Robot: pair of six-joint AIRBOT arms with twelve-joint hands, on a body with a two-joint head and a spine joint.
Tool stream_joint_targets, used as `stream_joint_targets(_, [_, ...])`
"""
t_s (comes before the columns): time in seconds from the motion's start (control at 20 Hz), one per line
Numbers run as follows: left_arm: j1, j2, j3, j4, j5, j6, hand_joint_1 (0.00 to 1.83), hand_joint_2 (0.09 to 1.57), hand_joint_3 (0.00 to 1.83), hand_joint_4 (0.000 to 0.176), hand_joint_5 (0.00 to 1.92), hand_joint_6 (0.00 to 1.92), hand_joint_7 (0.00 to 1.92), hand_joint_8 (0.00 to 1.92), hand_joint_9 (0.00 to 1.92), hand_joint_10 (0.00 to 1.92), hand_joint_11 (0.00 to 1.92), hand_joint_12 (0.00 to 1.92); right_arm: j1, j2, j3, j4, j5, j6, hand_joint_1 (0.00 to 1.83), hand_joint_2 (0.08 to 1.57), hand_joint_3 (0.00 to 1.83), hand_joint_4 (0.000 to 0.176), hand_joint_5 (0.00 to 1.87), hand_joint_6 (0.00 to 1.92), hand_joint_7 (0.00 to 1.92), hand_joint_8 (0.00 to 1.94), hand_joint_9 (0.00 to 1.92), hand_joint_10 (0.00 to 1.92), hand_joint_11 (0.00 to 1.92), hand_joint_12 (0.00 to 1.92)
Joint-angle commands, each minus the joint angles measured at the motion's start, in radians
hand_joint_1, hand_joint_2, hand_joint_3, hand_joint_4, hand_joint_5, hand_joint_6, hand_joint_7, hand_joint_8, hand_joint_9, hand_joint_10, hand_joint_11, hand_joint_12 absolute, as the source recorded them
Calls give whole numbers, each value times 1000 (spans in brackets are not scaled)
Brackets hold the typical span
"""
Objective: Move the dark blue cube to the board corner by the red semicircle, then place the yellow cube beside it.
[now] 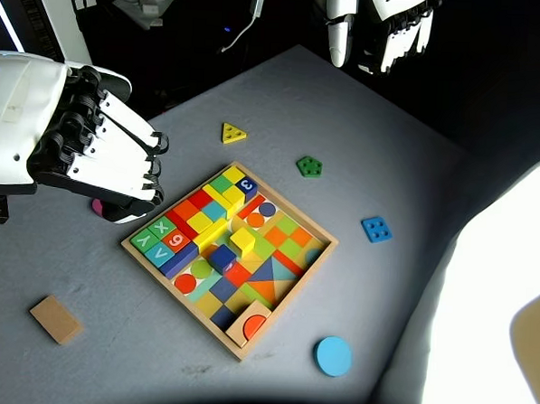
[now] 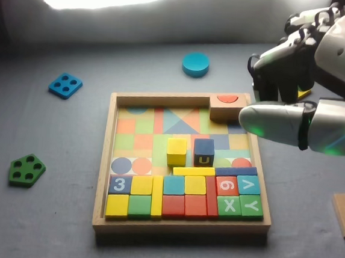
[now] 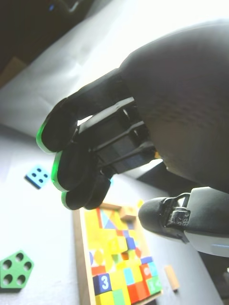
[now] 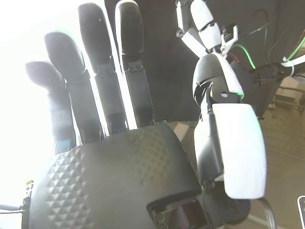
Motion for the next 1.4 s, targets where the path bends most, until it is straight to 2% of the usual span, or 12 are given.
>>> stream_joint_targets(0.0, [-14, 4, -4, 41, -71, 4, 19, 1177, 183, 9, 139, 53, 157, 53, 150, 151, 0, 786, 6, 7, 0, 8, 126, -3, 90, 1061, 294, 0, 128, 268, 177, 117, 70, 197, 0, 451])
stream_joint_targets(0.1, [-14, 4, -4, 41, -71, 4, 22, 1264, 18, 15, 143, 4, 161, 1, 185, 21, 0, 723, 7, 7, 0, 8, 126, -3, 54, 1198, 37, 0, 200, 77, 230, 6, 110, 74, 0, 307])
stream_joint_targets(0.2, [-14, 4, -3, 41, -71, 4, 18, 1272, 11, 18, 121, 0, 144, 0, 184, 11, 0, 739, 7, 7, -2, 8, 126, -10, 83, 1195, 17, 0, 230, 58, 263, 6, 150, 64, 0, 492])
stream_joint_targets(0.35, [-14, 4, -3, 41, -71, 4, 77, 1268, 4, 10, 146, 9, 159, 5, 203, 13, 0, 742, 7, 4, -4, 8, 104, -51, 102, 1206, 8, 0, 227, 27, 242, 1, 137, 30, 0, 333])
stream_joint_targets(0.45, [-13, 4, -4, 41, -71, 4, 46, 1276, 5, 11, 124, 1, 142, 0, 191, 4, 0, 715, 3, -10, -3, 66, 104, -140, 106, 1204, 3, 0, 230, 18, 262, 5, 161, 29, 0, 392])
stream_joint_targets(0.55, [-10, 4, -3, 41, -71, 4, 75, 1267, 0, 18, 139, 7, 156, 5, 209, 9, 0, 721, -19, -50, 24, 107, 120, -190, 74, 1209, 3, 0, 217, 8, 256, 1, 146, 17, 0, 354])
stream_joint_targets(0.65, [-8, 4, -5, 40, -71, 4, 8, 1265, 0, 12, 122, 0, 146, 0, 188, 2, 0, 635, -31, -89, 50, 107, 120, -216, 23, 1201, 0, 0, 192, 1, 224, 1, 113, 3, 0, 176])
stream_joint_targets(0.8, [-7, 4, -8, 37, -71, 4, 0, 1243, 0, 8, 122, 5, 141, 1, 163, 2, 0, 568, -45, -162, 104, 137, 103, -269, 0, 1168, 0, 0, 172, 0, 191, 0, 96, 0, 0, 149])
stream_joint_targets(1.0, [4, 7, -9, 32, -71, 4, 0, 1226, 0, 12, 103, 2, 128, 4, 144, 4, 0, 530, -55, -258, 180, 192, 46, -306, 0, 1141, 0, 11, 485, 102, 214, 5, 77, 0, 0, 117])
stream_joint_targets(1.1, [5, 7, -9, 33, -71, 4, 0, 1213, 0, 12, 104, 0, 124, 2, 138, 2, 0, 536, -63, -291, 203, 206, 1, -306, 0, 1150, 0, 2, 639, 128, 212, 0, 53, 0, 0, 8])
stream_joint_targets(1.25, [5, 8, -7, 34, -71, 4, 0, 1221, 0, 5, 109, 3, 130, 4, 143, 4, 0, 529, -65, -319, 226, 250, -57, -309, 0, 1175, 2, 0, 822, 88, 236, 0, 53, 2, 1, 3])
stream_joint_targets(1.35, [4, 8, -7, 35, -71, 4, 0, 1222, 0, 12, 106, 0, 128, 2, 136, 0, 0, 501, -74, -337, 242, 250, -57, -309, 0, 1179, 2, 0, 862, 84, 238, 0, 56, 3, 3, 4])
